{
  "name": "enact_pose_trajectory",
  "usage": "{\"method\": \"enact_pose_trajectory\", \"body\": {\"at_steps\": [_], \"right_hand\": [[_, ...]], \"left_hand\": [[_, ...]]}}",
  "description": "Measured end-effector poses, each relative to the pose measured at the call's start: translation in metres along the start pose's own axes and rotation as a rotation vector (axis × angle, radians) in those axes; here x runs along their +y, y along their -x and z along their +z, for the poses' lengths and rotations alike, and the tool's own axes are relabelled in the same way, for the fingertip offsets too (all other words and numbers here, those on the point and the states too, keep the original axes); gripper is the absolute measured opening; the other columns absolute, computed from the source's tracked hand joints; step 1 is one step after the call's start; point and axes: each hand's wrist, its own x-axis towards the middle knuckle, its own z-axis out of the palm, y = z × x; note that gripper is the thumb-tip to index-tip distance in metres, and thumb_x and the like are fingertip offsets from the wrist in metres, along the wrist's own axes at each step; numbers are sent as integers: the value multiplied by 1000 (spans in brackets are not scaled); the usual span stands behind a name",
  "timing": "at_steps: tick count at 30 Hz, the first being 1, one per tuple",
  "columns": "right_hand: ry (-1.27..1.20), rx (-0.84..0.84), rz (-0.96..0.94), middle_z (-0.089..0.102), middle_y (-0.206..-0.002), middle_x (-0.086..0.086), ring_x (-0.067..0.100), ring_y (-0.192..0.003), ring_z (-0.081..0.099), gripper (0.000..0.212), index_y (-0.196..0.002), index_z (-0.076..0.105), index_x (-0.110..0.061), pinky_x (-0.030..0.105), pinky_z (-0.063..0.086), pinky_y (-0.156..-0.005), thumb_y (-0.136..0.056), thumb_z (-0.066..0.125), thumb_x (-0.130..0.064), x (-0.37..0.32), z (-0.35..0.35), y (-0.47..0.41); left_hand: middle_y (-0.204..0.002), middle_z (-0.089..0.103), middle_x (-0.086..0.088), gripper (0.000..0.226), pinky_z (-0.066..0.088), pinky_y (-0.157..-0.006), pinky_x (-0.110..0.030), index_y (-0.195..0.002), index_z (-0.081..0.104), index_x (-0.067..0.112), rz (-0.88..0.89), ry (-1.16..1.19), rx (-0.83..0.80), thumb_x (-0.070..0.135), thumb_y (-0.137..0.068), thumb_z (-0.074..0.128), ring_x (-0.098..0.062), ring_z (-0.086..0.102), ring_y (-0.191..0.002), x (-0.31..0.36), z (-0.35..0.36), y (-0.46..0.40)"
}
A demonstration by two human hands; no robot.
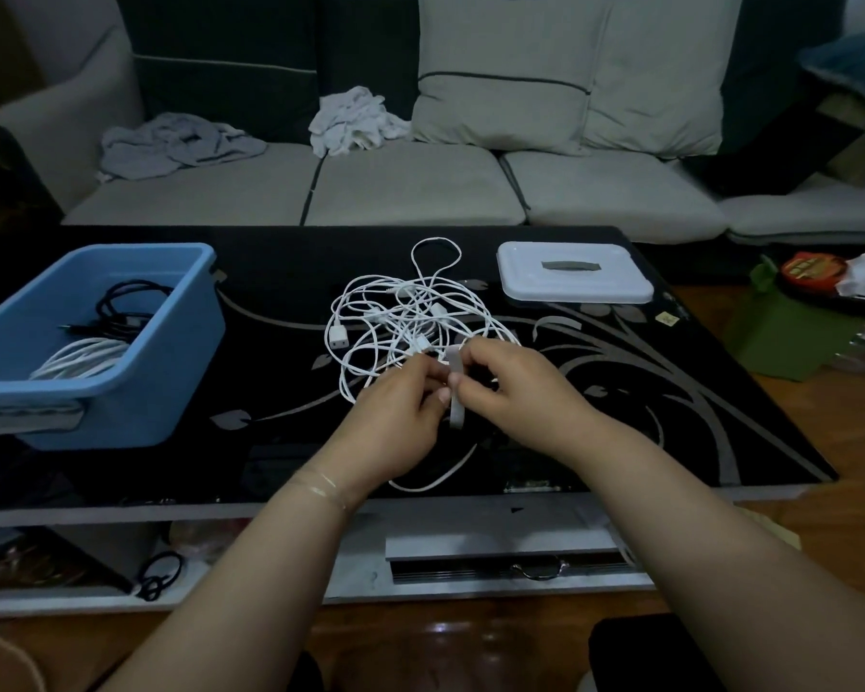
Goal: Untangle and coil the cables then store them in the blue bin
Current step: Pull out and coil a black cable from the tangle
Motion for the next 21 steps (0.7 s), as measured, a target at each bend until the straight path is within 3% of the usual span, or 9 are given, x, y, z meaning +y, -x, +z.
{"method": "enact_pose_trajectory", "body": {"at_steps": [3,5,7,11,15,21], "right_hand": [[-3,-15,-30,46,-73,-14,1,-70,45,30,-71,39,-37,24,32,-60,-91,59,-27,0,1,2],[-39,-45,-31,51,-80,-11,6,-75,49,16,-78,50,-30,24,36,-62,-92,58,-26,2,4,4],[-67,-53,7,60,-86,-2,16,-80,55,11,-87,58,-15,30,42,-65,-92,59,-25,4,7,6],[-229,-27,97,60,-75,-7,7,-70,54,10,-80,60,-22,25,43,-66,-87,67,-19,4,9,9],[-267,-22,164,58,-68,-11,-2,-61,50,15,-77,61,-24,13,38,-61,-84,70,-16,2,9,10],[-316,-42,230,61,-73,-8,5,-69,55,19,-73,60,-28,18,43,-68,-84,70,-17,0,9,12]], "left_hand": [[-103,67,8,14,45,-93,-47,-110,50,18,47,9,14,16,-96,50,-18,58,-106,-3,3,6],[-98,63,15,15,42,-95,-45,-111,46,20,73,4,29,16,-97,48,-16,53,-107,-2,4,11],[-101,61,16,17,39,-97,-44,-112,42,24,84,0,31,17,-98,48,-13,49,-110,-2,6,16],[-114,64,7,19,41,-98,-47,-114,43,24,64,45,28,19,-97,50,-16,53,-115,-5,8,23],[-113,65,9,22,44,-96,-32,-117,46,18,18,111,5,17,-96,53,-11,54,-115,-1,9,29],[-95,70,15,24,43,-77,-17,-109,51,26,-67,209,49,20,-90,65,-1,61,-92,-3,12,34]]}}
